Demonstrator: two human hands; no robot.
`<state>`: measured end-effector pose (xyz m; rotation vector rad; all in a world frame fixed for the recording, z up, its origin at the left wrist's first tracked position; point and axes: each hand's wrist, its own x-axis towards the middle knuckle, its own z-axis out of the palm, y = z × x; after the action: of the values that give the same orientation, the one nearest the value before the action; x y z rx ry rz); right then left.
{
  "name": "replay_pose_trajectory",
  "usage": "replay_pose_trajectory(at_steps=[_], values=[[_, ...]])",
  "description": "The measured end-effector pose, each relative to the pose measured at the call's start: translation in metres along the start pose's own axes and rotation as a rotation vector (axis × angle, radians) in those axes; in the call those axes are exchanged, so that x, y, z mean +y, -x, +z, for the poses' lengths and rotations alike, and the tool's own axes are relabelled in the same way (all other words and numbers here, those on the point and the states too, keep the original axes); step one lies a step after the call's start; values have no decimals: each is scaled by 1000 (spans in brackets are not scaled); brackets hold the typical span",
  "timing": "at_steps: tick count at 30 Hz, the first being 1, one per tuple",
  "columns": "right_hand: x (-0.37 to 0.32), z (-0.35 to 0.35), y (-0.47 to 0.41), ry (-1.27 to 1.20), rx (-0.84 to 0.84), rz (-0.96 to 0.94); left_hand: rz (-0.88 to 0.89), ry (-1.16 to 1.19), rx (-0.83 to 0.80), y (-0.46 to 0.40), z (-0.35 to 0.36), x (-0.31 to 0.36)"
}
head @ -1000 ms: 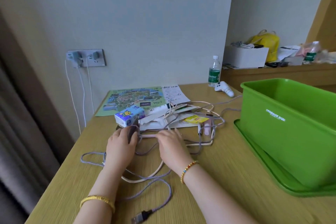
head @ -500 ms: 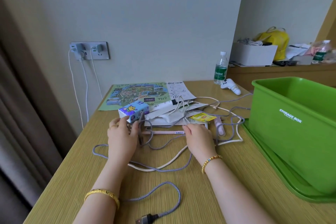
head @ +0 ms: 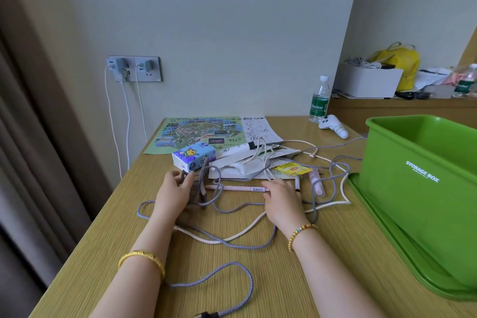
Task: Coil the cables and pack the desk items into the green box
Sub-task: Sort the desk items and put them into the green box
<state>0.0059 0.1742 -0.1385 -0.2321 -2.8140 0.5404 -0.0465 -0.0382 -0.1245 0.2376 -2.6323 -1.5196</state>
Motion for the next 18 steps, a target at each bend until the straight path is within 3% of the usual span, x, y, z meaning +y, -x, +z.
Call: replay_pose_trajectory(at_steps=[9, 18], values=[[-3, -3, 3, -11, 14, 1, -9, -310, 70, -8, 1, 2], [-6, -2, 4, -64, 99, -61, 139, 154, 342, 1, -4, 5]])
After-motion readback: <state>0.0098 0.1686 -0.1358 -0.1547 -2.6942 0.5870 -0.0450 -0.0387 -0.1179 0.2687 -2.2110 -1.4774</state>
